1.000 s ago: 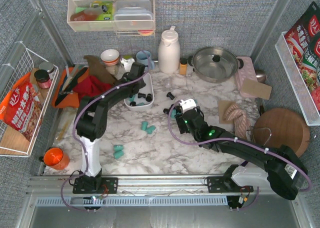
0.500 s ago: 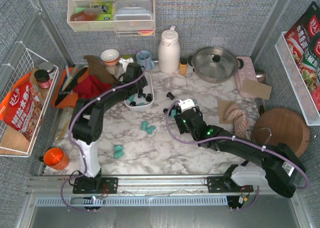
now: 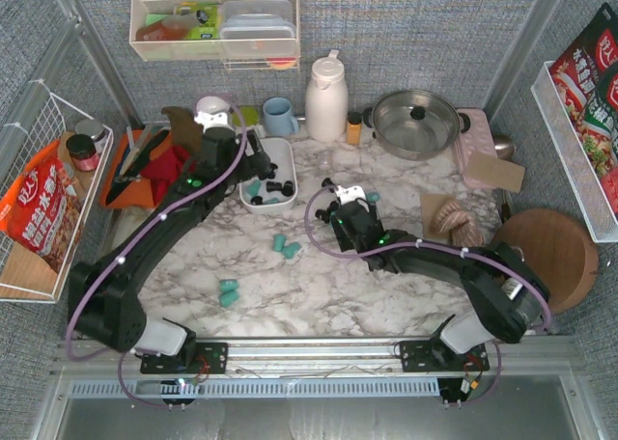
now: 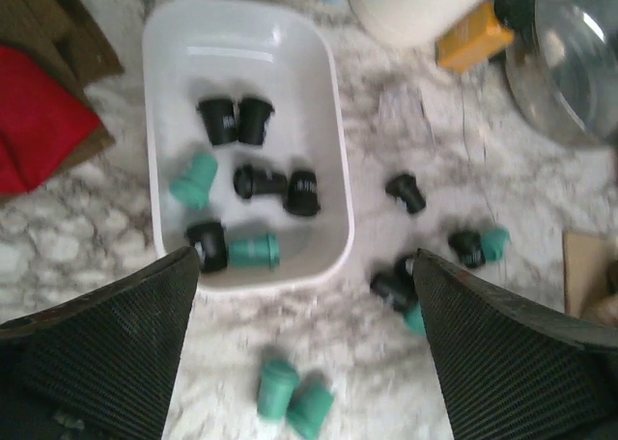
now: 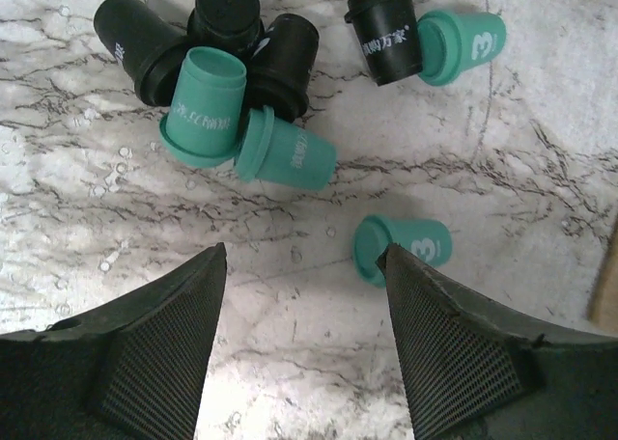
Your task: Mix the coffee capsules in the storage basket
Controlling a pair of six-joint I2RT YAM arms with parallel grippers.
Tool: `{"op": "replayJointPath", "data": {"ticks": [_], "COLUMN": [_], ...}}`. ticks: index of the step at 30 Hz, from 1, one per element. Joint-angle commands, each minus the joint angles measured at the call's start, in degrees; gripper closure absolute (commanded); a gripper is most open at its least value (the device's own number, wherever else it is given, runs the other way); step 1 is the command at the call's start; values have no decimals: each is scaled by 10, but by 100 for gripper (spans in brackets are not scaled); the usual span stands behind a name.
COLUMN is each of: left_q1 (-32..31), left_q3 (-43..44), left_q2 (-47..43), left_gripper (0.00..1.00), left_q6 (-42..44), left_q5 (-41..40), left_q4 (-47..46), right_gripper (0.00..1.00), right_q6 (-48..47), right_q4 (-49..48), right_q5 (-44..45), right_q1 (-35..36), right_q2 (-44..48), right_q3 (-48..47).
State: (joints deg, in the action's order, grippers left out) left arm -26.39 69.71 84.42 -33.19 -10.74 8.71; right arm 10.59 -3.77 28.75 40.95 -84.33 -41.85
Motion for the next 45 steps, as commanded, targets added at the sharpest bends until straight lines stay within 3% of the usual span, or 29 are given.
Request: {"op": "replayJointPath", "data": {"ticks": [1,6,11,16,23,30,42,45], "left_q1": [0,0,0,0,1,2,2,2], "left_q3": [-36,-42,-72,-134,-242,-255,-258,-259], "left_q2": [-66,-132,-188,-239,-307,-320,-331,-336], "left_gripper": [1,1,1,1,1,1,1,1], "left_q6": [11,79,149,163,146,156,176,177], "left_q5": [65,66,-35,-65,-85,-57,-89,-94], "left_q4": [93,203,251,206,82,80,86,86], "right_gripper": [29,30,30,30,32,40,42,47], "right_q6": [-20,-52,19,106,136,156,139,139], "right_q4": [-34,-7,23,36,37,19,15,15], "right_q5": [-21,-81,-82,-98,-107,-90,-98,-101], "right_q1": [-12,-43,-72,-81,-82,-82,-94,-95], "right_q2": [-32,-56,-80,-97,-124,-128,-148,-147], "right_q3": [-20,-65,-101,-119,-133,-111,-124,-123]}}
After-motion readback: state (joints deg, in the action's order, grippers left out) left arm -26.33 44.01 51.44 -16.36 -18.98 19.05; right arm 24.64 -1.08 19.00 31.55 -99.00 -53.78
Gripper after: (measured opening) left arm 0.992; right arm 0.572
